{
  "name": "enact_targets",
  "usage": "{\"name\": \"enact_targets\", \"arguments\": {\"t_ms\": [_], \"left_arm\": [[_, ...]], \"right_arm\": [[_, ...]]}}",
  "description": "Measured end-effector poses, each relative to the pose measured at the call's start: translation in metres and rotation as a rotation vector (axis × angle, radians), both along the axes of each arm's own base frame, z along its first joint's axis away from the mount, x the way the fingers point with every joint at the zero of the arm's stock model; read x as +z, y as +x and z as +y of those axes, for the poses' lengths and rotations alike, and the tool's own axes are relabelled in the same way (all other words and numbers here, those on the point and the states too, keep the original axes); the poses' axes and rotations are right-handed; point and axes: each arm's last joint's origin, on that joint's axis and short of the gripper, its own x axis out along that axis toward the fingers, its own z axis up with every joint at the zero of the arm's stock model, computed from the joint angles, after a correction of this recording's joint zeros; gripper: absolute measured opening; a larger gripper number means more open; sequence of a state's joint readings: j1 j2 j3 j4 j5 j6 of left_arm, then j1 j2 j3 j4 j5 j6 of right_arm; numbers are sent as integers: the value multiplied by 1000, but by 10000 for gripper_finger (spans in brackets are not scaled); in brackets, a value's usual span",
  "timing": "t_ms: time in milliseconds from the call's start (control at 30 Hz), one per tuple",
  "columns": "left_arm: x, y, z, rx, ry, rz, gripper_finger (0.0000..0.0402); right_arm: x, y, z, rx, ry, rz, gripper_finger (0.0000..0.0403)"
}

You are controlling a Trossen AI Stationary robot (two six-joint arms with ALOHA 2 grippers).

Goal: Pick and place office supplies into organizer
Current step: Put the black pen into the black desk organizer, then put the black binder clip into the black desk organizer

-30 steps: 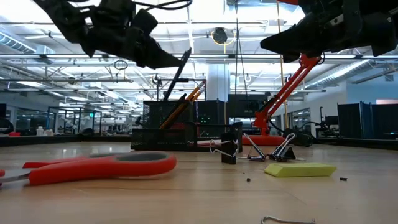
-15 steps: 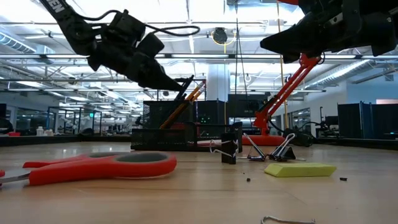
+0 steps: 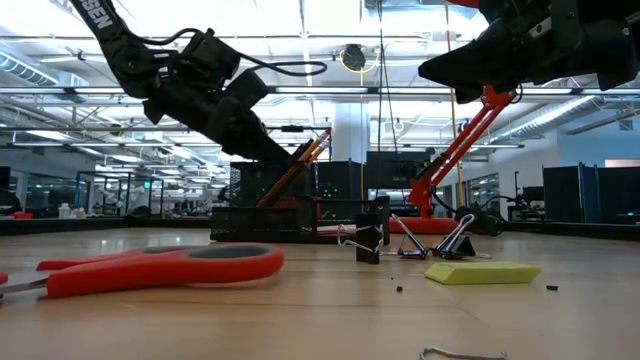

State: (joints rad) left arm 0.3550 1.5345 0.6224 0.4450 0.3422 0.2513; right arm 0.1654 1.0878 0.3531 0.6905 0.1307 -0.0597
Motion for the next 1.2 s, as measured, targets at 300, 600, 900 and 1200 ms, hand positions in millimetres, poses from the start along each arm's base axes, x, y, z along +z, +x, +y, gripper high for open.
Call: {"name": "enact_targets", "arguments": {"t_ms": [300,600,900,1200], "left_arm": [[0,0,0,9,-15,-1,129],[56,-20,-11,52,63,-108,160],[107,-76,-77,-50,-40,-47,113],[82,-88,-124,-160,11,45,12]], "right_arm": [[0,0,0,1,0,0,34],[0,0,0,1,0,1,34],[-4,-1,0,-2,15,40,34],[-4,-1,0,-3,23,47,34]]}}
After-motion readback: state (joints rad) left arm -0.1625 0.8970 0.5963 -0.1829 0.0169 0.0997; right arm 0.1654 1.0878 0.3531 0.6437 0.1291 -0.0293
